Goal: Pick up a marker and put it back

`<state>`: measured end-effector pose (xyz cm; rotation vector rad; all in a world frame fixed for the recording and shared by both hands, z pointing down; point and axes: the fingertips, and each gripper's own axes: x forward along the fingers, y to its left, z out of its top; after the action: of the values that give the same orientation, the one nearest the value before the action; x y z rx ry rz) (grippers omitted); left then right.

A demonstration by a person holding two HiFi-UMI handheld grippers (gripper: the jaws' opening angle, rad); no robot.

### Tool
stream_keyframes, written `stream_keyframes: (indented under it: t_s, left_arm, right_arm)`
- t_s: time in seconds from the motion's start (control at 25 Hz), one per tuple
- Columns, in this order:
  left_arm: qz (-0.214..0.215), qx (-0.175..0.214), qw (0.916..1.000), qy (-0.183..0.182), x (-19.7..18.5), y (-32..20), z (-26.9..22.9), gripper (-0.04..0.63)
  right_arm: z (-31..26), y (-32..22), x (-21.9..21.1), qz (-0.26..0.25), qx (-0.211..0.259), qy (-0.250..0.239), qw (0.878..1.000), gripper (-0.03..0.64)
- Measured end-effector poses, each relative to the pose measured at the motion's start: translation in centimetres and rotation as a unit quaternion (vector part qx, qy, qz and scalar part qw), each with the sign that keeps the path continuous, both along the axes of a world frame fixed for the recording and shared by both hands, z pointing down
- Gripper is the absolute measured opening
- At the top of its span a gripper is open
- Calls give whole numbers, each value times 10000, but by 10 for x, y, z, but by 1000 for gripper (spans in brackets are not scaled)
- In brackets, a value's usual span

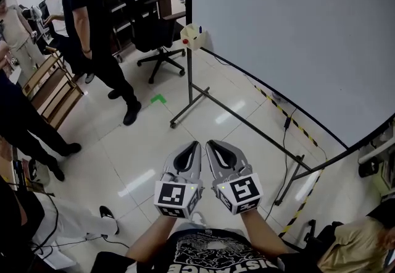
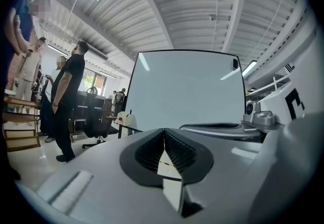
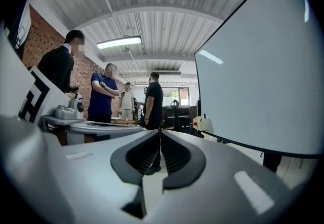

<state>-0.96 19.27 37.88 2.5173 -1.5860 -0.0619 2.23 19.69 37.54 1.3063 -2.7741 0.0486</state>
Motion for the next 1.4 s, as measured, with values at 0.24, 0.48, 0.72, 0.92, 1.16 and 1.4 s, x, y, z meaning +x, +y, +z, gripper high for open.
stream_keyframes:
  t_s: [0.24,0.48,0.72,0.92,1.16,1.4]
  left_arm:
    - [4,-17,10000,16,-14,-33,1,6]
    - [-20,-17,10000,12,-23,-66,1,6]
    - [-55,90,9999,-30,-30,-114,7,6]
    - [-191,147,9997,-35,-33,-166,2,6]
    - [-361,125,9993,-45,-33,-237,1,6]
    - [-403,95,9991,-82,-21,-292,1,6]
  right_arm:
    - [3,-31,-9,78,-46,16,10000,2]
    - [2,-65,-15,112,14,-22,9999,2]
    - [1,-114,-21,33,70,-69,9999,2]
    - [-1,-168,-24,-117,139,-61,9998,2]
    - [-4,-237,-25,-300,132,-21,9995,2]
    - [-2,-294,-19,-434,99,-81,9990,2]
